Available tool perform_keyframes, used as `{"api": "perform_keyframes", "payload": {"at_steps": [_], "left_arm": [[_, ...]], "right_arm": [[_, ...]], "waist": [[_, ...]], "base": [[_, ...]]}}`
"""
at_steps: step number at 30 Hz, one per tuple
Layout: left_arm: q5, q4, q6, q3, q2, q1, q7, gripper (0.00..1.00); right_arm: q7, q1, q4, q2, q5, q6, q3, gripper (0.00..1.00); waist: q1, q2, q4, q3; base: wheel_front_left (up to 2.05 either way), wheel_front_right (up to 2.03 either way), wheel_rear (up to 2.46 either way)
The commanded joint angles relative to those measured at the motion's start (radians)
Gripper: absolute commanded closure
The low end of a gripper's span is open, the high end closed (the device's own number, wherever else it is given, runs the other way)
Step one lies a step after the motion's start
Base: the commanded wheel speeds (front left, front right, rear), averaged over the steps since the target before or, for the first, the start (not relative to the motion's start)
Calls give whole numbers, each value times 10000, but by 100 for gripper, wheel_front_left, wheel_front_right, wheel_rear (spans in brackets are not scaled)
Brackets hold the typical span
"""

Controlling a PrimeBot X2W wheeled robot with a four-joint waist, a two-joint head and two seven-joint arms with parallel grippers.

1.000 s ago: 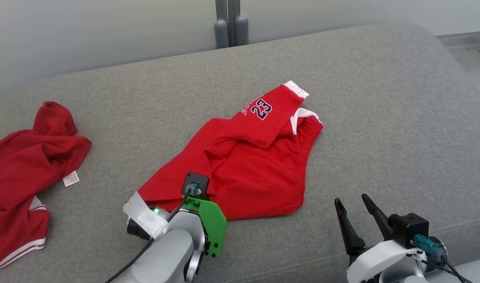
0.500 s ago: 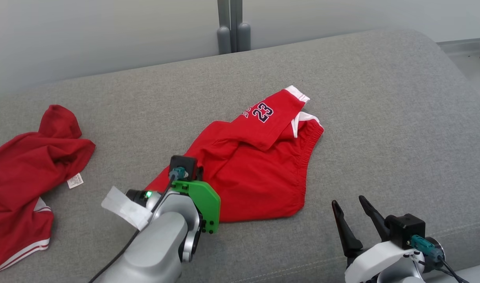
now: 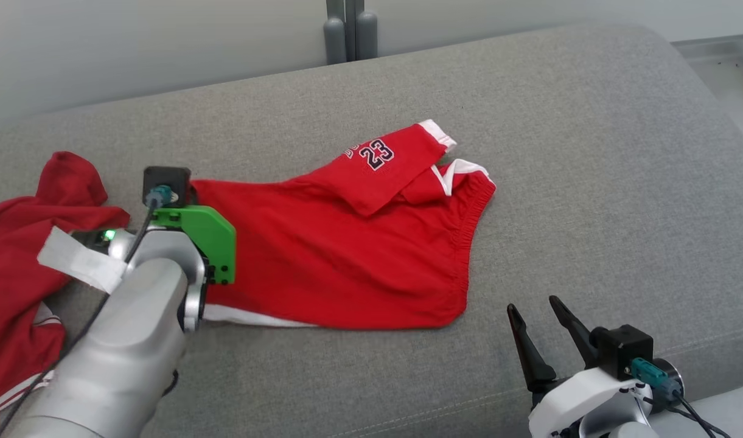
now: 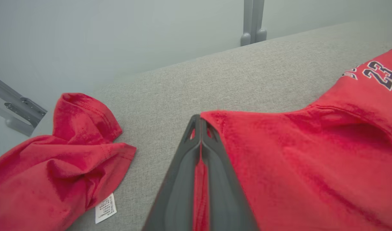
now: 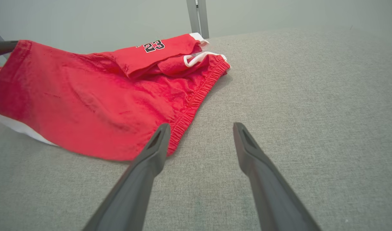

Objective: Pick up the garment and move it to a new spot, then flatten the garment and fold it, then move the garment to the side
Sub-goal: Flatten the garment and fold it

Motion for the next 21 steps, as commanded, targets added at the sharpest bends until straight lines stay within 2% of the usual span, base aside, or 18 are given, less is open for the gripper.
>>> {"api": "perform_keyframes", "payload": {"at_steps": [1, 3, 4, 5, 6, 7, 8, 16, 21], "left_arm": [[178, 160, -78, -49, 199, -370, -67, 100], [332, 344, -178, -109, 440, -704, -122, 100], [390, 444, -235, -129, 540, -857, -127, 92], [422, 532, -282, -161, 591, -971, -132, 61], [422, 532, -282, -161, 591, -971, -132, 61], [441, 624, -332, -171, 604, -1062, -168, 22], [465, 726, -333, -178, 625, -1158, -201, 0], [409, 1442, -357, -83, 521, -1530, -896, 0], [168, 1498, -639, 160, 258, -1166, -1917, 0]], "right_arm": [[-32, -194, -70, -15, -33, -3, 17, 0], [-48, -232, -81, -17, -47, -3, 40, 0], [-51, -274, -88, -17, -55, -3, 51, 0], [-60, -332, -100, -15, -57, -3, 61, 0], [-60, -332, -100, -15, -57, -3, 61, 0], [-70, -383, -98, -17, -63, -3, 68, 0], [-84, -420, -88, -15, -70, -3, 78, 0], [-136, -637, 9, -15, -102, -3, 15, 0], [-107, -634, 58, -17, -147, -3, -113, 0]], "waist": [[0, 0, -130, 373], [0, 0, -171, 580], [0, 0, -181, 687], [0, 0, -184, 797], [0, 0, -184, 797], [0, 0, -183, 880], [0, 0, -182, 957], [0, 0, 25, 1209], [0, 0, 366, 967]], "base": [[0, 0, 0], [0, 0, 0], [0, 0, 0], [0, 0, 0], [0, 0, 0], [0, 0, 0], [0, 0, 0], [0, 0, 0], [0, 0, 0]]}}
